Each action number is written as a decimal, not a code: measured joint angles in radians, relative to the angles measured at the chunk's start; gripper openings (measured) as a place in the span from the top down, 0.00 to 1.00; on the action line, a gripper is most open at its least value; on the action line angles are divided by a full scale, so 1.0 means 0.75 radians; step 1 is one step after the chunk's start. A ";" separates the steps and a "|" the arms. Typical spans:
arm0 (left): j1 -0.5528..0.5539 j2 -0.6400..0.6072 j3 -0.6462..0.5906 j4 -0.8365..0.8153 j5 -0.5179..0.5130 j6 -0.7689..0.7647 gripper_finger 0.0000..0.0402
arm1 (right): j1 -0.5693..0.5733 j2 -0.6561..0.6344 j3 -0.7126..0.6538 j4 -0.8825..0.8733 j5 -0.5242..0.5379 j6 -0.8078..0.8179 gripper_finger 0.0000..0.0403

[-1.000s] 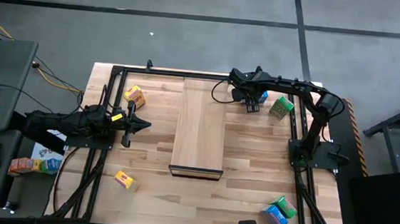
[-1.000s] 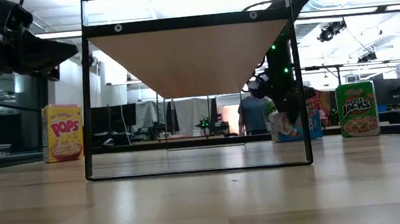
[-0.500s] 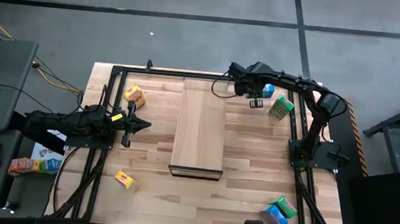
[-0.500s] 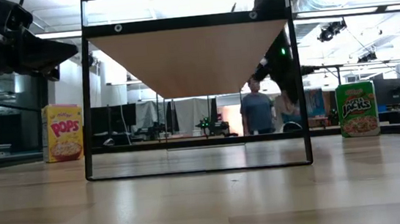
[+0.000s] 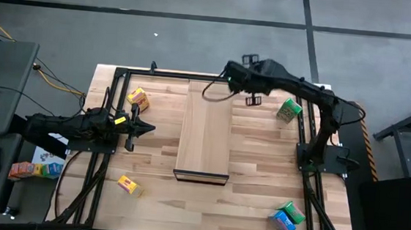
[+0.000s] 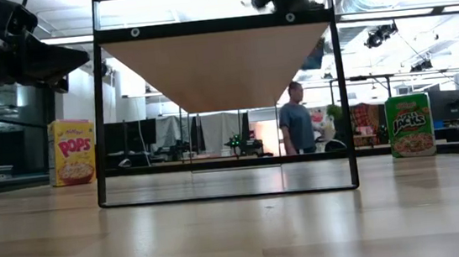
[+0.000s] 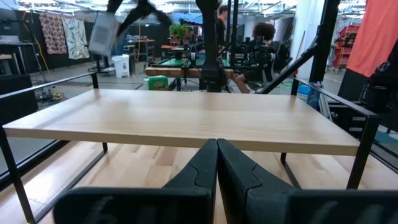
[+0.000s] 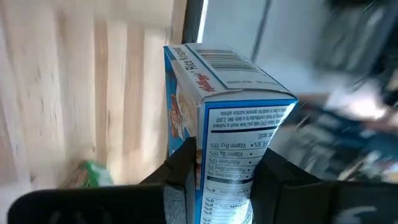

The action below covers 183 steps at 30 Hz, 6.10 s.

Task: Stack cereal on shelf
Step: Adjust the blue cereal box on the shelf

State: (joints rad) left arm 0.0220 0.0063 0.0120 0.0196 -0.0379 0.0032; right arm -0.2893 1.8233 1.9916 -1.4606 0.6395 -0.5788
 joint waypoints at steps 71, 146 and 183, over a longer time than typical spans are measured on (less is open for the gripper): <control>0.000 0.000 0.000 0.000 0.000 0.000 0.99 | -0.337 -0.631 -1.101 1.328 -1.121 0.282 0.46; 0.000 0.000 0.000 0.000 0.000 0.000 0.99 | 0.005 -0.615 -1.239 1.647 -1.135 0.414 0.46; 0.000 0.000 0.000 0.000 0.000 0.000 0.99 | 0.036 -0.615 -1.239 1.743 -0.843 0.714 0.03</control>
State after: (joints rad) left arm 0.0223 0.0063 0.0120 0.0196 -0.0376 0.0032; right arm -0.2626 1.3621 1.0622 -0.1535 0.0071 -0.0429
